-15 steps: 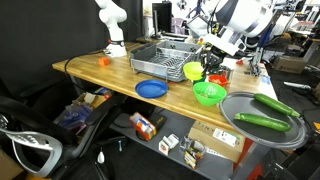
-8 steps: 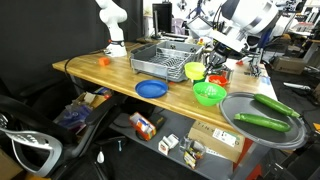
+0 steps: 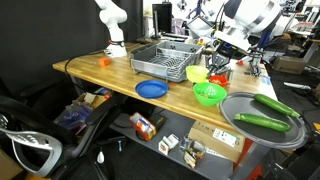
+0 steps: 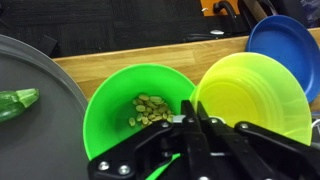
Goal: Pour the contents from yellow bowl into the orange bowl
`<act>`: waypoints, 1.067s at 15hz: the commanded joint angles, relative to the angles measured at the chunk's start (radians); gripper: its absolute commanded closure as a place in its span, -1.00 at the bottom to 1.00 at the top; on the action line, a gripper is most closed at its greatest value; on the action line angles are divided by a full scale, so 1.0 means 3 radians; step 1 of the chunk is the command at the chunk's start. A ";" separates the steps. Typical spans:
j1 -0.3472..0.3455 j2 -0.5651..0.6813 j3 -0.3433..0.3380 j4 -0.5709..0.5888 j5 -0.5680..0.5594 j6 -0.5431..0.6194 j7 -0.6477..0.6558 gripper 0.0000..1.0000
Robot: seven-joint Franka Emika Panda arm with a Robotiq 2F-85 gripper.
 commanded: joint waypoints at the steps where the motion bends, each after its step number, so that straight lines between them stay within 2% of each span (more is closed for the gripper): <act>1: 0.0077 -0.0003 -0.0087 0.0008 0.0027 -0.0032 -0.0029 0.92; 13: 0.0083 -0.0003 -0.0086 0.0008 0.0026 -0.0037 -0.0039 0.92; 14: 0.0083 -0.0003 -0.0086 0.0008 0.0026 -0.0037 -0.0039 0.98; 16: 0.0114 -0.0002 -0.0129 0.0009 -0.0112 -0.0032 -0.0028 0.98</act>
